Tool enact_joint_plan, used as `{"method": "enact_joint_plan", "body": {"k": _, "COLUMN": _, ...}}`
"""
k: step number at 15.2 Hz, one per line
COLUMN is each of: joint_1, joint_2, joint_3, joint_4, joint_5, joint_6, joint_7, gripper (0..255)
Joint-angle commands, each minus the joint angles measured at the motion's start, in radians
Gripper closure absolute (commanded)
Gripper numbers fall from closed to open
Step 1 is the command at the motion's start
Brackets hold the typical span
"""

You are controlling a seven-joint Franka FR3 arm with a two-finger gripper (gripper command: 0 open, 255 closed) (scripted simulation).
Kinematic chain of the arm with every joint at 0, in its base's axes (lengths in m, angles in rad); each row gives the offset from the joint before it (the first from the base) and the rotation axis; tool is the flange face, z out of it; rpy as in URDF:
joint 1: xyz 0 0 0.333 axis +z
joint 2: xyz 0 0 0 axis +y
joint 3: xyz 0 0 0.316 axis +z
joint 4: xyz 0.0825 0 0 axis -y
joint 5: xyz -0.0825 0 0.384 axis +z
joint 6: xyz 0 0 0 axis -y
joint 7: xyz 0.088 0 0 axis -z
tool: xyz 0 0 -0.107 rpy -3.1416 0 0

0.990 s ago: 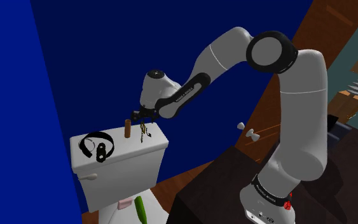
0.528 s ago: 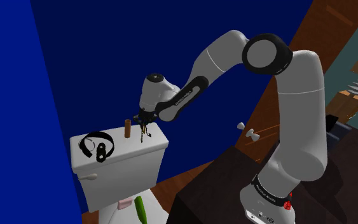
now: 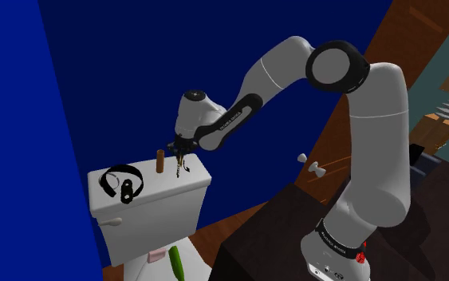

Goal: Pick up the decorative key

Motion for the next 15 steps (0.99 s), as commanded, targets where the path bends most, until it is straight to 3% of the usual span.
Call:
{"method": "enact_joint_plan", "body": {"k": 1, "joint_1": -0.008, "joint_2": -0.022, "joint_3": 0.01, "joint_4": -0.007, "joint_5": 0.012, "joint_6": -0.014, "joint_7": -0.012, "gripper": 255}}
{"method": "enact_joint_plan", "body": {"k": 15, "joint_1": -0.05, "joint_2": -0.145, "joint_3": 0.071, "joint_4": -0.016, "joint_5": 0.102, "joint_6": -0.124, "joint_7": -0.097, "gripper": 255}}
